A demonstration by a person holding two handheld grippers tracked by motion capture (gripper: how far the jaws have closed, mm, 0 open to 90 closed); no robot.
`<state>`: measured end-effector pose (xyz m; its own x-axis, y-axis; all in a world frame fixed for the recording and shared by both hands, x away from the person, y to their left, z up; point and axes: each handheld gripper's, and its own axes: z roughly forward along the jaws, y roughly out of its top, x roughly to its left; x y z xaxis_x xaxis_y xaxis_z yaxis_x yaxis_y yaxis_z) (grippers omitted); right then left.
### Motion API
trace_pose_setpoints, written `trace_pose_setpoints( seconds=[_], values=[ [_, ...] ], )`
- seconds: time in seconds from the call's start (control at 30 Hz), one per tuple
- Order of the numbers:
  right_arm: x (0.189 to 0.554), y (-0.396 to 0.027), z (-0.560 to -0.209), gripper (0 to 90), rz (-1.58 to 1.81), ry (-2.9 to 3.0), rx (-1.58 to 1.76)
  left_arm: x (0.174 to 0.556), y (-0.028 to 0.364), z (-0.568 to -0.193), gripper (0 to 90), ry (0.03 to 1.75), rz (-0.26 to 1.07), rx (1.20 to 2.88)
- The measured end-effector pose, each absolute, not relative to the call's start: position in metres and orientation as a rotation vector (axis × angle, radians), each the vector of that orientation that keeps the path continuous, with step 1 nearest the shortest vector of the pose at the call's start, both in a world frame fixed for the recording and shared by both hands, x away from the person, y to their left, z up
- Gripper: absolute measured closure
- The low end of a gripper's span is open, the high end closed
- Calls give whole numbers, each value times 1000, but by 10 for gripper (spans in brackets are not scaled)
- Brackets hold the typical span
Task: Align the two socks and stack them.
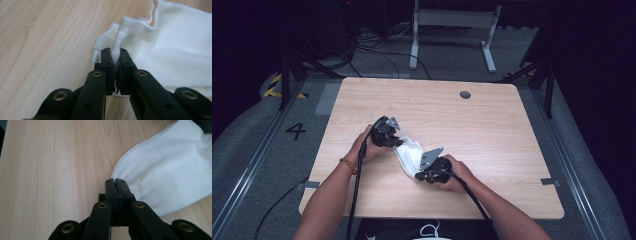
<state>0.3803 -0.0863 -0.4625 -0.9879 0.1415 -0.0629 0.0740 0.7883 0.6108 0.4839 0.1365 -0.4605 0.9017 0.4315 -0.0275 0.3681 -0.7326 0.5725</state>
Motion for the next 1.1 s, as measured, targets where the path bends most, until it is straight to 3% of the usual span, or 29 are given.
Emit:
trace_pose_setpoints(
  seconds=[0.23, 0.47, 0.77, 0.87, 0.97, 1.1],
  values=[
    [363, -114, -461, 896, 970, 2879, 121, 465, 113, -455, 859, 511, 173, 2508],
    [361, -113, -455, 896, 1018, 2835, 95, 468, 121, -442, 845, 522, 202, 2437],
    [364, -104, -462, 896, 1021, 2846, 133, 476, 129, -458, 817, 583, 174, 2494],
    [363, -104, -462, 895, 1022, 2845, 133, 477, 132, -459, 749, 625, 204, 2478],
    [363, -103, -462, 891, 1019, 2843, 132, 478, 134, -460, 739, 644, 197, 2454],
    [361, -103, -462, 841, 1032, 2844, 135, 476, 131, -456, 550, 709, 261, 2438]
  ],
)
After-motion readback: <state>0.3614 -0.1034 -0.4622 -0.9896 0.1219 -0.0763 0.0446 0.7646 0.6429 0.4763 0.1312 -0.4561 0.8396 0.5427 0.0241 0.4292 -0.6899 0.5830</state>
